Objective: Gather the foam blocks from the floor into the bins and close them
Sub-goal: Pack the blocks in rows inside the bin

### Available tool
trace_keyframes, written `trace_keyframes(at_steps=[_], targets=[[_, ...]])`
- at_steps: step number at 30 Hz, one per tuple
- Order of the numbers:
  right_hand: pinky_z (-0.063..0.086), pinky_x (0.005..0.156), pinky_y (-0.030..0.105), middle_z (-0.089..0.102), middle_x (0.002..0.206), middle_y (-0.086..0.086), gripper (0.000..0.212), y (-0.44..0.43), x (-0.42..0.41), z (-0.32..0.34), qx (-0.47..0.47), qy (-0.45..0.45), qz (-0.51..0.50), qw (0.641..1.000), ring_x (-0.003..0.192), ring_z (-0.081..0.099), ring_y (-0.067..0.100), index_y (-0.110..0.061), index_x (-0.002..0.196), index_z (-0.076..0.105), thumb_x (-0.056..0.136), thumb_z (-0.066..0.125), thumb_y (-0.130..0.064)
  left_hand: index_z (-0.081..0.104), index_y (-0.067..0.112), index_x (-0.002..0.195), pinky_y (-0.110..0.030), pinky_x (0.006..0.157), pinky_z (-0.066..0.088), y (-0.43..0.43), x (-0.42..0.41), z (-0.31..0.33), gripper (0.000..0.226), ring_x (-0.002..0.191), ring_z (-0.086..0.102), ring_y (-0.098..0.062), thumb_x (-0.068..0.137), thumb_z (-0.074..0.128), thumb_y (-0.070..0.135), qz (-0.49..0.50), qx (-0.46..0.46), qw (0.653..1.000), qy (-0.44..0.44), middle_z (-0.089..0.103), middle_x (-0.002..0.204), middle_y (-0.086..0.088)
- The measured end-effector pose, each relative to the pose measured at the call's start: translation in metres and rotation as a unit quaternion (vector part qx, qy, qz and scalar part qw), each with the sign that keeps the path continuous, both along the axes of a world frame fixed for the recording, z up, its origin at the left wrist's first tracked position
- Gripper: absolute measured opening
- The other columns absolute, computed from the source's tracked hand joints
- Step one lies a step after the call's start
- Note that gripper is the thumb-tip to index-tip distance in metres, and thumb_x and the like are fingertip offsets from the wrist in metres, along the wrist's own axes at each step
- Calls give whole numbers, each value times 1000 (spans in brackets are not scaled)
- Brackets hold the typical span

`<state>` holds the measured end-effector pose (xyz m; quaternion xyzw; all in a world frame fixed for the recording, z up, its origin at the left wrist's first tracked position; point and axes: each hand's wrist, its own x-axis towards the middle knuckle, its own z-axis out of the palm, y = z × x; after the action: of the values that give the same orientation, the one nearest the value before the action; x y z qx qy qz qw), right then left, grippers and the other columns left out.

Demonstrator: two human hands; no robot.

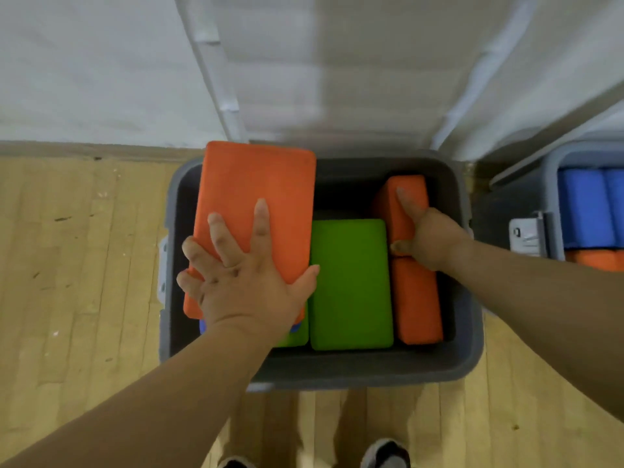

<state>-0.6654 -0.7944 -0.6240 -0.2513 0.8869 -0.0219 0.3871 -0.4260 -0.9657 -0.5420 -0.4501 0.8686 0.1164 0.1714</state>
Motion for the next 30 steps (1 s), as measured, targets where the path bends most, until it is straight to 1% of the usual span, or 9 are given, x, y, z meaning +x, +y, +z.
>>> trace_keyframes(at_steps=[4,6,8,10,13,16,19,25,30], targets=[[50,98,38,58,135,22,112,-11,0,12,62,-4,50,997,117,62,38,-25,164,-6,90,76,-41,-24,48,153,-72,112,20,0,1,-1,111,144,3,-56,73,37,95,1,-21,1000,13,-17,159,-13],[51,98,37,64,130,20,91,-22,4,14,55,70,81,993,115,63,36,-16,161,21,90,72,-40,-22,49,153,-71,112,21,1,0,-4,108,145,5,-56,73,35,95,-5,-39,999,24,-13,161,-13],[44,109,41,58,140,18,76,-36,13,10,-51,142,97,984,129,53,37,-18,152,40,87,69,-44,-21,48,153,-70,113,20,2,-1,-7,107,146,6,-55,74,34,96,-10,-57,998,27,-10,163,-13],[28,120,46,43,155,15,94,-50,25,-5,-62,154,155,974,145,35,36,-25,161,26,84,66,-63,-19,49,154,-71,113,18,4,-2,-10,107,146,4,-56,74,35,96,-9,-62,997,36,-9,164,-13],[11,122,54,31,165,5,113,-58,42,-21,34,112,194,974,156,16,30,-32,164,1,80,62,-77,-13,49,156,-72,112,21,4,2,-11,108,146,8,-56,72,35,97,-7,-66,997,51,-4,164,-13],[26,120,52,36,160,10,124,-54,54,1,-1,78,175,981,146,38,34,-32,164,1,73,75,-73,-6,50,158,-71,112,24,-1,9,-6,109,145,13,-54,70,35,98,4,-67,996,60,3,165,-11],[46,106,41,35,153,13,122,-35,62,39,-84,51,134,986,132,51,35,-33,163,12,69,86,-59,-5,51,157,-70,111,24,-3,14,-3,109,145,14,-53,68,36,98,11,-54,996,74,4,164,-9],[30,116,44,40,154,13,111,4,75,94,-112,86,135,981,140,34,39,-44,162,10,77,78,-64,-3,50,159,-73,110,19,-5,11,-5,103,146,11,-55,74,31,97,6,-46,995,85,3,165,-11],[38,113,47,46,143,13,100,39,103,111,-154,141,29,977,135,44,39,-52,158,15,78,72,-70,-4,48,160,-74,113,17,-10,21,1,98,149,7,-53,78,21,96,0,-14,996,91,1,168,-11]])
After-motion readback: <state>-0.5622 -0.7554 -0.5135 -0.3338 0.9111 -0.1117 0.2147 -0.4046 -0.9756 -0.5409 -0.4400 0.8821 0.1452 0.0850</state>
